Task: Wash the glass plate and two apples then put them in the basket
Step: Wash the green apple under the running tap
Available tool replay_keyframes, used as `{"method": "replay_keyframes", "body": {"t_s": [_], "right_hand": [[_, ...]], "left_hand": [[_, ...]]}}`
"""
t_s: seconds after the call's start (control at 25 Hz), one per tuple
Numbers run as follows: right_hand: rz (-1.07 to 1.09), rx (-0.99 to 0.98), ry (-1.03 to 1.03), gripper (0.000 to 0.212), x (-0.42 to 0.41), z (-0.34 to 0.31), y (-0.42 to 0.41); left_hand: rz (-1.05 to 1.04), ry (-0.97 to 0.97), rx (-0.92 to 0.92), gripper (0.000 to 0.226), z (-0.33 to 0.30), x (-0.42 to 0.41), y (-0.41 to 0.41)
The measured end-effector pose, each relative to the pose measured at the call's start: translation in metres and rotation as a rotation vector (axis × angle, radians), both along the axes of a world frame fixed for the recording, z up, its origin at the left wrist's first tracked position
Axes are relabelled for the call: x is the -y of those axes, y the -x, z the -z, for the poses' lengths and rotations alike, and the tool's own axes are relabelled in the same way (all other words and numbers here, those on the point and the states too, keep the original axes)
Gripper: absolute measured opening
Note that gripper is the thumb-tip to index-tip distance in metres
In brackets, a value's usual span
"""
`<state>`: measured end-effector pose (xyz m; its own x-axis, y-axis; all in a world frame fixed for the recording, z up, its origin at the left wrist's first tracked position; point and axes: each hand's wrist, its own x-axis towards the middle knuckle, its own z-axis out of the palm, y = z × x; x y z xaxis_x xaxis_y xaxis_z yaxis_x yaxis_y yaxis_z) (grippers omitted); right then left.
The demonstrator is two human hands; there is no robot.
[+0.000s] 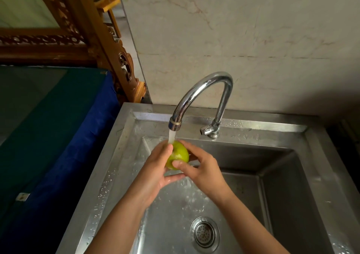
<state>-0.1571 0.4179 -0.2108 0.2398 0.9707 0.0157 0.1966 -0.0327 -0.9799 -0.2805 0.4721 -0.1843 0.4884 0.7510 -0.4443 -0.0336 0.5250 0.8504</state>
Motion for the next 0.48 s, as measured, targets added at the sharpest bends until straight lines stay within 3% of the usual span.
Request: {"method": "replay_keyframes", "body": {"t_s": [0.12, 0.28, 0.4, 0.48], "right_hand": [[0.034, 0.002, -0.052, 0.039, -0.004, -0.002, 0.009], [0.1, -0.283, -0.052, 0.032, -0.008, -0.001, 0.014], [0.045, -0.532, 0.201, 0.026, -0.005, 0.0, 0.011], [-0.028, -0.674, 0.362, 0.036, -0.005, -0.001, 0.006]], "left_hand": [[-0.096, 0.031, 0.118, 0.029, 0.003, 0.005, -0.006], [-0.159, 0.014, 0.204, 0.027, 0.013, 0.011, -0.009], [-0.194, -0.072, 0.123, 0.049, 0.022, 0.006, -0.003], [-0.118, -0.185, -0.027, 0.07, 0.024, 0.001, 0.002]]}}
